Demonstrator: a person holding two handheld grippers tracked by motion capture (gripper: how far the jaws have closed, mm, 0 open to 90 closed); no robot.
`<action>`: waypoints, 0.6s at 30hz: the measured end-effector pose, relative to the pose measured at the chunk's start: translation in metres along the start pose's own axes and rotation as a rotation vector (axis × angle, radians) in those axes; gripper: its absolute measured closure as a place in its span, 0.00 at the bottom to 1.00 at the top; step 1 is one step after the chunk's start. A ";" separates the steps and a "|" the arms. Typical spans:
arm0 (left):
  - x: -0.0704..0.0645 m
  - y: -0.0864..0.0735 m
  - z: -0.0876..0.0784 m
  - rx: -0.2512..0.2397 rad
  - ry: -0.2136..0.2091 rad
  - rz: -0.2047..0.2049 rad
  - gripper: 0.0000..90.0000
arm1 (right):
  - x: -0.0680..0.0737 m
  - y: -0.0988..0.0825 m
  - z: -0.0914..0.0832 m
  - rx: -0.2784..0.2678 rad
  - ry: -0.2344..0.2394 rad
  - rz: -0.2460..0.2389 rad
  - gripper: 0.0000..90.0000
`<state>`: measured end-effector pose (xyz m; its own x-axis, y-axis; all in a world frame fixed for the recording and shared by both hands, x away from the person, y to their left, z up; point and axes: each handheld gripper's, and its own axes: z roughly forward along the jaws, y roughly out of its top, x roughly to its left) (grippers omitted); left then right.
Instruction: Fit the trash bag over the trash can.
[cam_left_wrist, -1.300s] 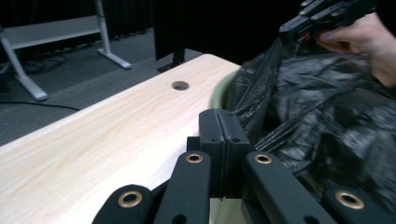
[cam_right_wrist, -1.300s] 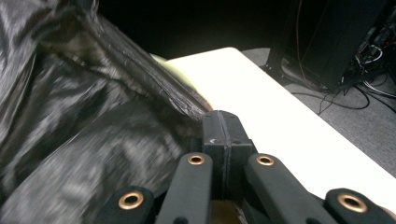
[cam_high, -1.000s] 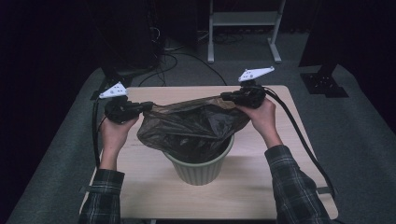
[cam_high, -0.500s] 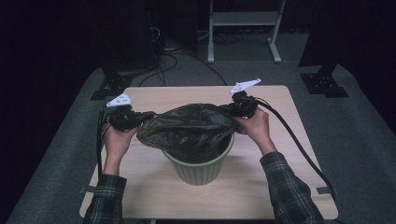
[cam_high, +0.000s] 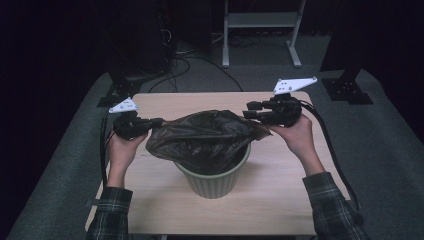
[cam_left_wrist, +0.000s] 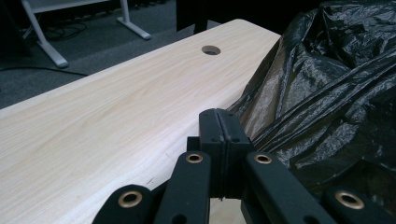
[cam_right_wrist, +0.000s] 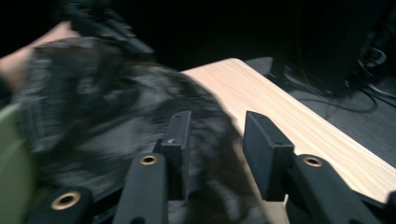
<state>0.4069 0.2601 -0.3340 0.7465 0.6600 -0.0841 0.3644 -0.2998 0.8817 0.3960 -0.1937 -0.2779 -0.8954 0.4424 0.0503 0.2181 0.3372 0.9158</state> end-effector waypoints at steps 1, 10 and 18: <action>0.000 0.000 0.000 0.000 0.000 0.000 1.00 | 0.000 0.000 0.000 0.000 0.000 0.000 0.66; -0.001 0.000 -0.001 0.008 -0.002 -0.002 1.00 | 0.042 -0.009 -0.006 -0.027 0.157 -0.049 0.58; -0.002 0.001 -0.001 0.007 -0.005 0.003 1.00 | 0.050 -0.020 0.015 0.061 0.150 -0.082 1.00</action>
<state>0.4050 0.2594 -0.3326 0.7505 0.6555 -0.0839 0.3661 -0.3067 0.8786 0.3533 -0.1658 -0.2994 -0.9581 0.2837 0.0393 0.1607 0.4188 0.8937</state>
